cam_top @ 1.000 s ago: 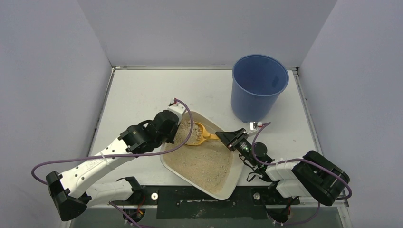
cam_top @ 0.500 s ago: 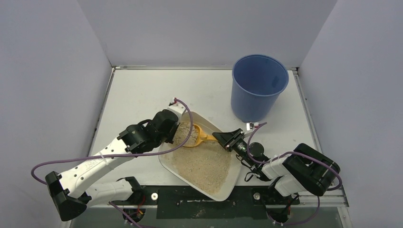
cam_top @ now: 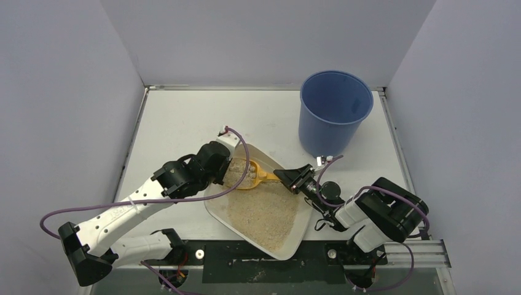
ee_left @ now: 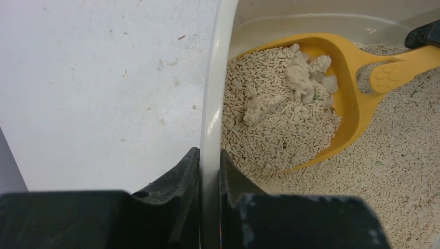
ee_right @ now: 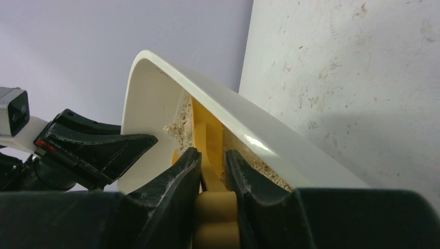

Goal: Clean the litter box

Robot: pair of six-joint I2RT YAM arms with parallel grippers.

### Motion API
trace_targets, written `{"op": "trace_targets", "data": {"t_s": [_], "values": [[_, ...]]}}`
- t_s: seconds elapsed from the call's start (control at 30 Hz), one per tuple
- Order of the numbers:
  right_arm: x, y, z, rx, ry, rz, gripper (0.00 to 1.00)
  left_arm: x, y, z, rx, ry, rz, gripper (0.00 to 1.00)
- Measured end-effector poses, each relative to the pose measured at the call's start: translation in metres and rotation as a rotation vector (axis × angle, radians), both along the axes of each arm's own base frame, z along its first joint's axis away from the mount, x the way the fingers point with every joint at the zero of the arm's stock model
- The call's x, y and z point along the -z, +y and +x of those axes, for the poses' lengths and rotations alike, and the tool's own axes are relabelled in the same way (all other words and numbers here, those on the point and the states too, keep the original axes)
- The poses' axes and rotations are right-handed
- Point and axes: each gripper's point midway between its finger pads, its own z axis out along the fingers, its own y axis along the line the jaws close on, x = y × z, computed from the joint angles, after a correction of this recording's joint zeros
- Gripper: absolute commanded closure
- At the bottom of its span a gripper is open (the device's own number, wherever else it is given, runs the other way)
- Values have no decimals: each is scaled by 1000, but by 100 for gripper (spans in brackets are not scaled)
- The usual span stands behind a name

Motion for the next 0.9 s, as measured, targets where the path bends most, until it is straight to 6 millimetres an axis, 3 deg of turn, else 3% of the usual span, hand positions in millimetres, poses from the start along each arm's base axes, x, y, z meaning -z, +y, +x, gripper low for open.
{"op": "trace_targets", "data": {"t_s": [0.13, 0.27, 0.57, 0.77, 0.9], "values": [[2, -3, 3, 3, -1, 7, 100, -2, -2, 2, 2, -8, -8, 100], [4, 9, 7, -26, -1, 18, 100, -1, 6, 2, -22, -10, 20, 100], [40, 7, 2, -57, 165, 20, 100, 2, 10, 1, -45, 5, 24, 100], [38, 7, 1, -61, 173, 31, 100, 6, 14, 3, -84, -3, 23, 100], [38, 4, -4, -69, 170, 23, 100, 19, 25, 0, -117, -16, 33, 100]]}}
